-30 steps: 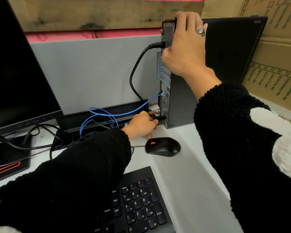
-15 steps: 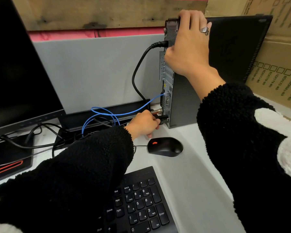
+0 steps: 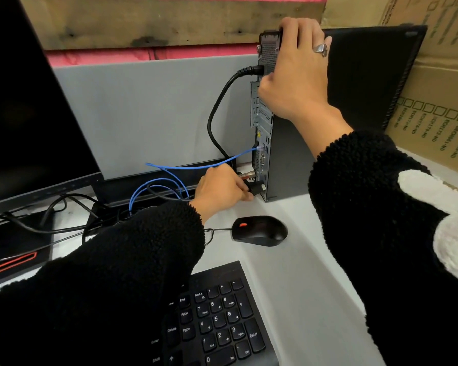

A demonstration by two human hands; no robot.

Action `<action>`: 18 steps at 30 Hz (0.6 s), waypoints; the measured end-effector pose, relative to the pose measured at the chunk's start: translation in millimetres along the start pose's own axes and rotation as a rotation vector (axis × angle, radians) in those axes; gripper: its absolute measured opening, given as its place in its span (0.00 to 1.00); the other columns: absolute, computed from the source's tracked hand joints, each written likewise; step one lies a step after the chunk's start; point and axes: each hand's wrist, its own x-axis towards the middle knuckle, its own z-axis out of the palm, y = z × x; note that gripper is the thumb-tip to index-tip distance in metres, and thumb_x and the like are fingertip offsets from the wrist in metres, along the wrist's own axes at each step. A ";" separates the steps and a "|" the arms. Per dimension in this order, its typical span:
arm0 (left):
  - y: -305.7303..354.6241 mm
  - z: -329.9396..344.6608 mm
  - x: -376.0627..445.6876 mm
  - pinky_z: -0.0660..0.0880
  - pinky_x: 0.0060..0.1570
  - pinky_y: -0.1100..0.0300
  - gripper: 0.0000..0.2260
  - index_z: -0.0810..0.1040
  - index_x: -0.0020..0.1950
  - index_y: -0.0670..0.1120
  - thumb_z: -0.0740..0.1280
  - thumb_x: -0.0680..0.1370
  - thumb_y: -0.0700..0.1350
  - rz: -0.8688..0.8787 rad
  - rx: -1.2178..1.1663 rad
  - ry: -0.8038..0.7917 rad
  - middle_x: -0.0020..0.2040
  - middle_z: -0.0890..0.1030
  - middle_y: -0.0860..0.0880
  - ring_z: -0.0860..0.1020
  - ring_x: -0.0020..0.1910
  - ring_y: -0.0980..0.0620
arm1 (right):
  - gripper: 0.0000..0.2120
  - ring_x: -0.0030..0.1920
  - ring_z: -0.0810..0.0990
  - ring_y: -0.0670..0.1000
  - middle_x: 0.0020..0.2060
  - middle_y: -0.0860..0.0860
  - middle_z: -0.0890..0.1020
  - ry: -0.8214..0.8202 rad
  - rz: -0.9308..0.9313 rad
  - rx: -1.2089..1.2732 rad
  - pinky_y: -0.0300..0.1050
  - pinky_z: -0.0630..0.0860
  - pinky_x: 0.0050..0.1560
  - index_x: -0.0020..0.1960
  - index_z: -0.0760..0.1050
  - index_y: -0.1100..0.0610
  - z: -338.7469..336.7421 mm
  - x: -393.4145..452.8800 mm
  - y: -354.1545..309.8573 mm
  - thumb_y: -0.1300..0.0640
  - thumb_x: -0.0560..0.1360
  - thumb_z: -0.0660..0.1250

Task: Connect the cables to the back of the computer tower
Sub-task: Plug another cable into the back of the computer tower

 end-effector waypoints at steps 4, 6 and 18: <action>1.1 13.0 -5.8 0.80 0.53 0.53 0.08 0.87 0.48 0.52 0.80 0.71 0.50 0.050 0.071 0.069 0.44 0.86 0.55 0.83 0.48 0.53 | 0.30 0.75 0.65 0.57 0.69 0.55 0.71 -0.002 0.003 -0.005 0.61 0.52 0.80 0.72 0.68 0.58 -0.2 -0.2 0.5 0.59 0.70 0.65; -1.2 16.3 -6.8 0.80 0.54 0.50 0.07 0.86 0.49 0.52 0.79 0.73 0.49 0.066 0.095 0.051 0.44 0.86 0.52 0.83 0.48 0.51 | 0.30 0.74 0.65 0.57 0.69 0.55 0.71 0.002 0.002 -0.006 0.61 0.52 0.80 0.72 0.68 0.58 -0.3 -0.7 0.2 0.59 0.70 0.65; -3.6 0.3 -0.9 0.80 0.51 0.52 0.09 0.86 0.41 0.59 0.71 0.77 0.60 0.064 0.087 -0.014 0.37 0.84 0.55 0.83 0.45 0.49 | 0.30 0.76 0.64 0.57 0.70 0.55 0.70 -0.001 0.007 0.000 0.62 0.52 0.81 0.72 0.67 0.58 1.0 0.0 -0.9 0.58 0.71 0.66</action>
